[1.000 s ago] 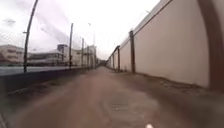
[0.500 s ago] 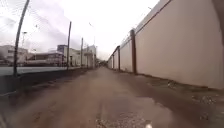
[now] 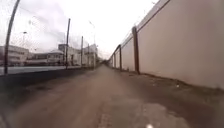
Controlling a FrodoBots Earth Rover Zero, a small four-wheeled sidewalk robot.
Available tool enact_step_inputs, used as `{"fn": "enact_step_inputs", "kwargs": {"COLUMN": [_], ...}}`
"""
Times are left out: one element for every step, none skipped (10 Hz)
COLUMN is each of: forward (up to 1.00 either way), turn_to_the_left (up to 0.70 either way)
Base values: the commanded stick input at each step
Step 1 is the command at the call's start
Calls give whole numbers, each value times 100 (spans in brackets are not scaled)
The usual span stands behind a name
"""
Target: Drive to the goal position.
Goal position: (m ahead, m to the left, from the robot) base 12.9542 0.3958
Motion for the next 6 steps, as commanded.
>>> {"fn": "enact_step_inputs", "kwargs": {"forward": [70, 70, 70, 70, 70, 70], "turn_to_the_left": [0, 0, 0, 0, 0, 0]}}
